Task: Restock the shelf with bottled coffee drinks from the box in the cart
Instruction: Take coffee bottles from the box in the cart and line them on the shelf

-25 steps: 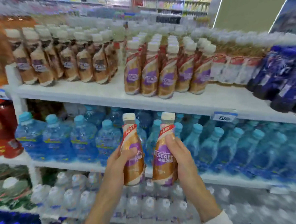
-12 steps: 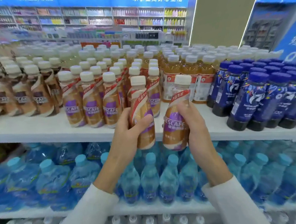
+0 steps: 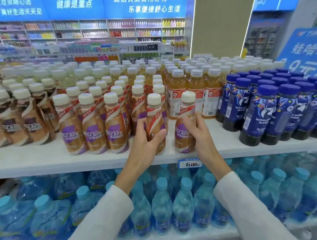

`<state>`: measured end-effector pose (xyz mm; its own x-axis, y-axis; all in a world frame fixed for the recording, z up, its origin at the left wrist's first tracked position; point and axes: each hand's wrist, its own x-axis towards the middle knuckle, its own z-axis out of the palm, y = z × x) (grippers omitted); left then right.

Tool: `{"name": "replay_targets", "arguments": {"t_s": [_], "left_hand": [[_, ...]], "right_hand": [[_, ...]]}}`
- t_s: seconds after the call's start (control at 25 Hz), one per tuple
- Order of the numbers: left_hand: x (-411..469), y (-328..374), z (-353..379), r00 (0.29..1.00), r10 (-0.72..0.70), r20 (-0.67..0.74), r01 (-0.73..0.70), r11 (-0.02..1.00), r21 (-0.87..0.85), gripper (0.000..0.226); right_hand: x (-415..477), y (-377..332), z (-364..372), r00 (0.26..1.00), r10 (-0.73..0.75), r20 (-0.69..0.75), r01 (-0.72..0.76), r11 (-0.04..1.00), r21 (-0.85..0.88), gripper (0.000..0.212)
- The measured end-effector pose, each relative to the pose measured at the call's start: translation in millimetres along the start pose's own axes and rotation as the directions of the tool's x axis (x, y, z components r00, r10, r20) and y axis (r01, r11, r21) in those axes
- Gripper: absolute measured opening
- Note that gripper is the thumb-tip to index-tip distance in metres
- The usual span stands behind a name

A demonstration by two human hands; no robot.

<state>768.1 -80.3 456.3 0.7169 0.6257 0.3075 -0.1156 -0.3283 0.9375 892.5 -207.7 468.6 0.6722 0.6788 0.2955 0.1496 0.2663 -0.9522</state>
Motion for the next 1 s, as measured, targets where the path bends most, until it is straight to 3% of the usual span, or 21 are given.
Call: {"name": "replay_targets", "arguments": {"t_s": [0.12, 0.24, 0.32, 0.44, 0.56, 0.68, 0.8, 1.0], "left_hand": [[-3.8, -2.4, -1.0, 0.999, -0.029, -0.017, 0.029, 0.999, 0.043, 0.060], [-15.2, -5.2, -0.8, 0.974, 0.002, -0.227, 0.039, 0.984, 0.176, 0.090], [-21.4, -9.7, 2.2, 0.954, 0.025, -0.297, 0.038, 0.978, 0.206, 0.091], [-23.3, -14.2, 4.4, 0.953, 0.004, -0.304, 0.051, 0.984, 0.173, 0.074], [-19.2, -19.3, -1.7, 0.976, -0.026, -0.216, 0.052, 0.992, 0.116, 0.060], [-17.1, -20.2, -6.8, 0.990, -0.053, -0.129, 0.069, 0.990, 0.120, 0.062], [-18.8, -20.1, -7.7, 0.990, -0.034, -0.134, 0.051, 0.990, 0.128, 0.066], [-21.9, -17.7, -4.0, 0.988, 0.010, -0.157, 0.011, 0.991, 0.135, 0.073]], "right_hand": [[-6.8, 0.3, -5.7, 1.000, -0.001, 0.012, 0.002, 0.996, -0.085, 0.068], [-21.3, 5.0, -9.4, 0.995, -0.044, -0.088, 0.017, 0.957, -0.291, 0.086], [-26.1, 8.8, -7.0, 0.985, -0.057, -0.164, -0.016, 0.910, -0.413, 0.083], [-26.2, 11.0, -6.7, 0.974, -0.044, -0.224, -0.059, 0.899, -0.435, 0.071], [-23.2, 11.6, -14.9, 0.992, 0.031, -0.122, -0.077, 0.917, -0.391, 0.064], [-19.3, 8.1, -22.8, 0.996, 0.089, -0.009, -0.086, 0.924, -0.373, 0.062], [-19.9, 7.3, -24.9, 0.992, 0.117, 0.047, -0.094, 0.932, -0.350, 0.064], [-25.4, 9.8, -14.5, 0.994, 0.001, -0.112, -0.043, 0.924, -0.380, 0.065]]}}
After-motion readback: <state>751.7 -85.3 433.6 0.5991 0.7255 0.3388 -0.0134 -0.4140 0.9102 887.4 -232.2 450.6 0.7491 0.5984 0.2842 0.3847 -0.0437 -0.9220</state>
